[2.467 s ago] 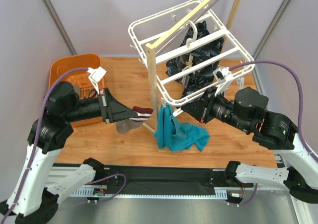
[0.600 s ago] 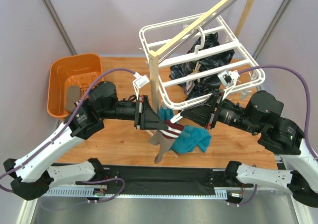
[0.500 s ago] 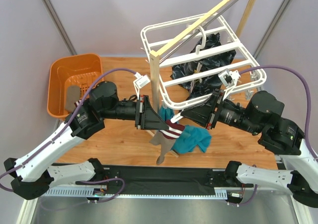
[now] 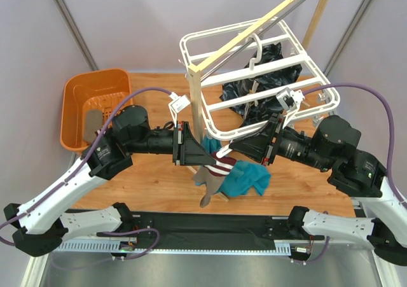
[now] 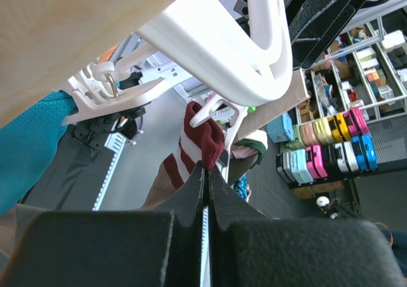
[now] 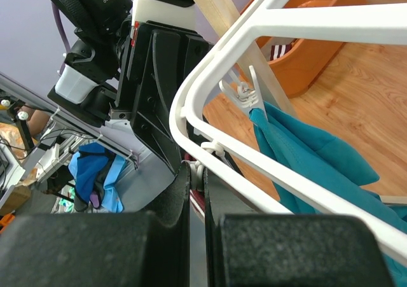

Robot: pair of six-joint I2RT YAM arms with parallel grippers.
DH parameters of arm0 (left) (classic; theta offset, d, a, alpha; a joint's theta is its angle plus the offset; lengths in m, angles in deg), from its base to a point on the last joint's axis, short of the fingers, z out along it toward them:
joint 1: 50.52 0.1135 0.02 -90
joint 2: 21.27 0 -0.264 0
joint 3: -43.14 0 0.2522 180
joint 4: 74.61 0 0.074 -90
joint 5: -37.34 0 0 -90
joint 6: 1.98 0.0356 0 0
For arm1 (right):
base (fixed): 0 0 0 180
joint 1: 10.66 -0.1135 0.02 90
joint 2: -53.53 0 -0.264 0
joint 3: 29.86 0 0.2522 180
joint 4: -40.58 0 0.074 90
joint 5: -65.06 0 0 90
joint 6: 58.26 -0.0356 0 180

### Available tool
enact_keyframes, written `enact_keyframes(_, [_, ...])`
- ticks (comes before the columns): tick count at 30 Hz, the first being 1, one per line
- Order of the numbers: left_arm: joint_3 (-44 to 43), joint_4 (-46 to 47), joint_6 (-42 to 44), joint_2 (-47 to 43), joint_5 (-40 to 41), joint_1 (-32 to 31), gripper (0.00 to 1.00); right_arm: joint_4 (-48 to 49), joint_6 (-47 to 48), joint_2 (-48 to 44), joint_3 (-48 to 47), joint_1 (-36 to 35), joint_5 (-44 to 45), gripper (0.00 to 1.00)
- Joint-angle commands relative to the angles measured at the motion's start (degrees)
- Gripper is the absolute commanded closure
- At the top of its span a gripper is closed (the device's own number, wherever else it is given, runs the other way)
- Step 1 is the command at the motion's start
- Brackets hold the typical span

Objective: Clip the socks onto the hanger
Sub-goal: Clamp the sock onto the hanger.

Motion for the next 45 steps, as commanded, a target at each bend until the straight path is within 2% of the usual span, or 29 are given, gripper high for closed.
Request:
enact_keyframes(1, [-0.91,5.27,-0.34,0.19,0.03,-0.84,1.00,-0.27,0.28,1.40,0.78,-1.18,-11.23,1.00])
enact_keyframes(15, [-0.56,7.03,-1.39,-0.87,2.06,-0.84,1.00,-0.19,0.28,1.23,2.28,-1.18,-13.00,0.98])
enact_keyframes(19, [-0.03,6.24,-1.22,-1.39,3.02,-0.84,1.00,-0.54,0.11,1.14,2.19,-1.18,-12.47,0.74])
enact_keyframes(21, [0.06,5.98,-1.22,-1.48,3.38,-0.84,1.00,-0.54,-0.07,0.96,2.28,-1.18,-11.77,0.68])
enact_keyframes(22, [-0.03,5.89,-1.22,-1.40,3.47,-0.84,1.00,-0.63,-0.07,0.70,2.28,-1.18,-11.68,0.60])
enact_keyframes(24, [-0.03,5.89,-1.48,-1.40,3.82,-0.84,1.00,-0.98,-0.07,0.70,2.19,-1.18,-10.98,0.55])
enact_keyframes(27, [-0.12,6.15,-1.57,-1.04,3.82,-0.84,1.00,-1.33,-0.33,0.35,2.19,-1.18,-9.49,0.41])
enact_keyframes(28, [-0.20,6.15,-1.48,-0.78,3.56,-0.84,1.00,-1.50,-0.42,0.17,2.19,-1.18,-8.96,0.33])
enact_keyframes(30, [-0.29,5.63,-1.57,-0.69,4.08,-0.84,1.00,-2.12,-0.59,-0.79,2.36,-1.27,-6.68,0.25])
enact_keyframes(31, [-0.64,5.10,-1.39,-0.69,4.52,-0.84,0.97,-2.29,-0.68,-1.14,2.54,-1.18,-5.88,0.19])
enact_keyframes(32, [-0.82,3.44,-0.87,-0.87,5.22,-0.92,0.78,-3.17,-0.94,-1.58,2.54,-1.18,-5.01,0.17])
enact_keyframes(34, [-1.52,2.03,0.36,-1.92,7.59,-0.84,0.64,-4.40,-1.21,-2.20,2.28,-1.18,-2.28,0.15])
enact_keyframes(35, [-1.70,0.11,1.76,-2.36,8.73,-0.84,0.52,-5.28,-1.30,-2.38,2.36,-1.18,-1.75,0.14])
enact_keyframes(36, [-1.70,-0.35,2.47,-3.75,10.31,-0.84,0.49,-5.81,-1.38,-2.64,2.28,-1.18,-0.70,0.14])
enact_keyframes(37, [-1.79,-1.74,3.08,-4.46,11.02,-0.84,0.31,-6.42,-1.56,-2.73,2.19,-1.18,0.09,0.14])
enact_keyframes(38, [-1.87,-2.89,4.57,-5.08,11.72,-0.84,0.24,-7.91,-2.00,-2.90,2.10,-1.27,2.10,0.14])
enact_keyframes(40, [-2.49,-5.69,6.24,-7.19,13.04,-0.84,0.24,-9.23,-2.35,-3.08,2.01,-1.18,3.44,0.14])
enact_keyframes(45, [-0.91,-8.69,10.11,-15.09,20.50,-0.75,0.34,-12.49,-1.30,-3.61,2.45,-1.18,7.30,0.18])
